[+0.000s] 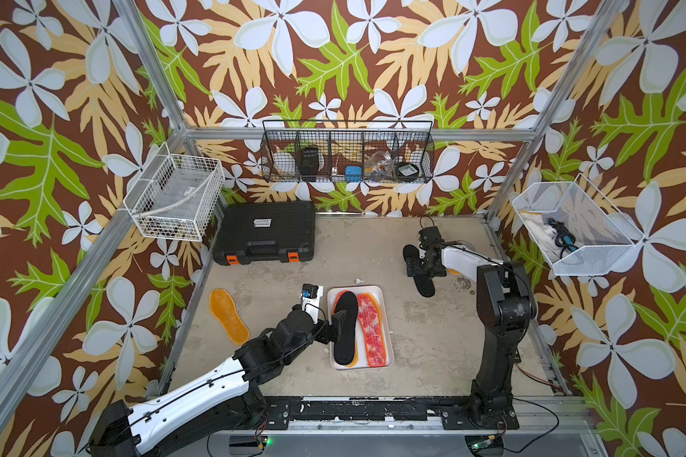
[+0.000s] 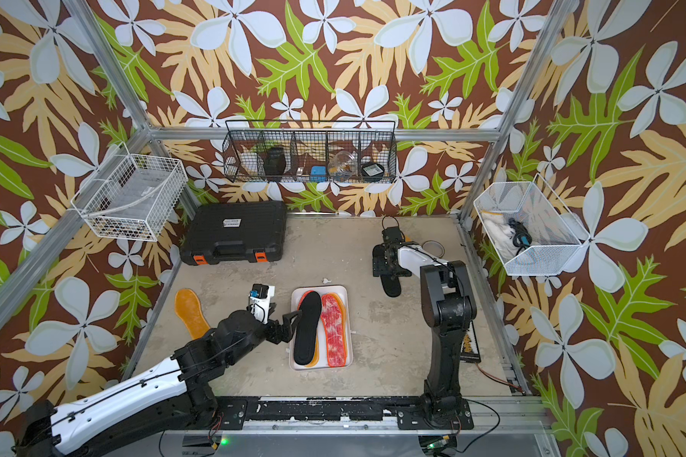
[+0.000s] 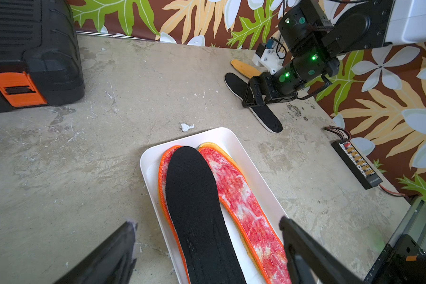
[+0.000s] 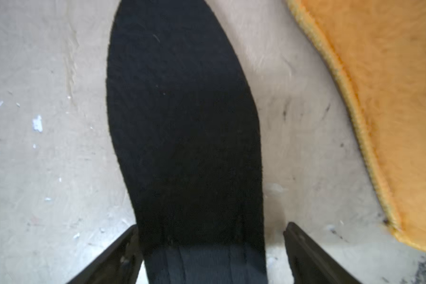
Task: Put the insoles into the storage box
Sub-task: Pick up the insole from the center of the board.
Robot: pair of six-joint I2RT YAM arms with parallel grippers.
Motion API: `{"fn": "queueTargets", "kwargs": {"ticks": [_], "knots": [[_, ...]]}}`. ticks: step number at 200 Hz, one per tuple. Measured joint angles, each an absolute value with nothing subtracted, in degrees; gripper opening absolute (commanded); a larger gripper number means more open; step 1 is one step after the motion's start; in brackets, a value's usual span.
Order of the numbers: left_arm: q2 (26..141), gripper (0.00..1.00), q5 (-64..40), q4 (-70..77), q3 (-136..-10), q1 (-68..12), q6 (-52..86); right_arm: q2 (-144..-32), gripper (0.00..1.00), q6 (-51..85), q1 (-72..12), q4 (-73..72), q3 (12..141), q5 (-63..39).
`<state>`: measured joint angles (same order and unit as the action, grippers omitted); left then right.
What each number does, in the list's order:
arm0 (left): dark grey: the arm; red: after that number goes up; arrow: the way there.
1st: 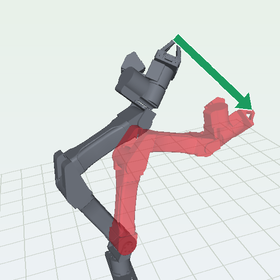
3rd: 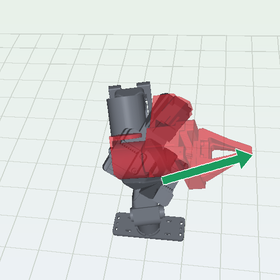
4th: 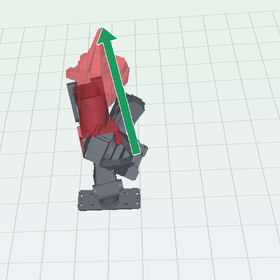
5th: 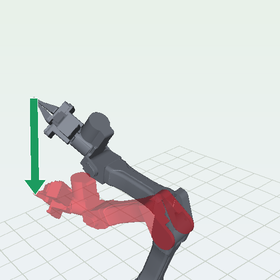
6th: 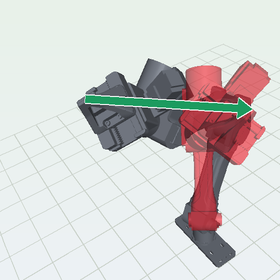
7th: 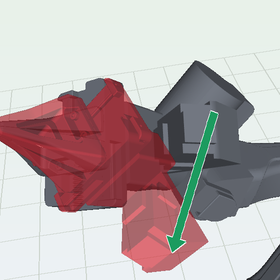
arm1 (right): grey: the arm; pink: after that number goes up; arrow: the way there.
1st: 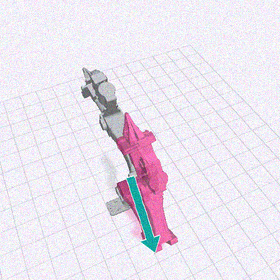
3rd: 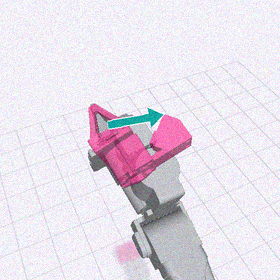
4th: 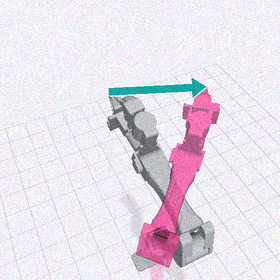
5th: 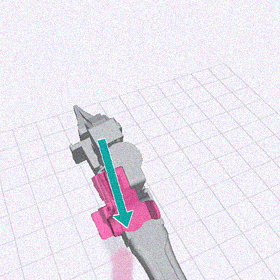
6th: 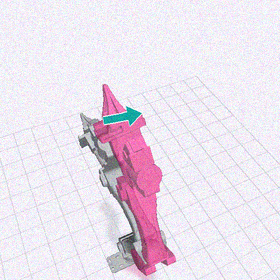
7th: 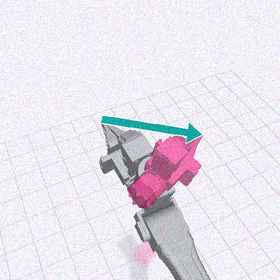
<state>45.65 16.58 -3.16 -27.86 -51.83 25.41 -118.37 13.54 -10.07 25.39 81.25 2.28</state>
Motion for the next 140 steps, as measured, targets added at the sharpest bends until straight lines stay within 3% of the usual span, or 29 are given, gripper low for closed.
{"fn": "queueTargets", "kwargs": {"ticks": [27,57,140], "knots": [[45.8,0.94,16.4,-3.2,-28.0,-51.8,25.4,-118.3,0.71,13.6,-10.1,23.5,80.6,1.8],[45.4,0.94,16.4,-3.1,-28.1,-51.8,25.4,-116.9,0.62,14.6,-10.1,21.6,78.4,1.5],[44.9,0.94,16.7,-3.2,-28.7,-51.8,25.4,-106.4,0.63,17.4,-13.8,22.4,65.7,0.3]]}}
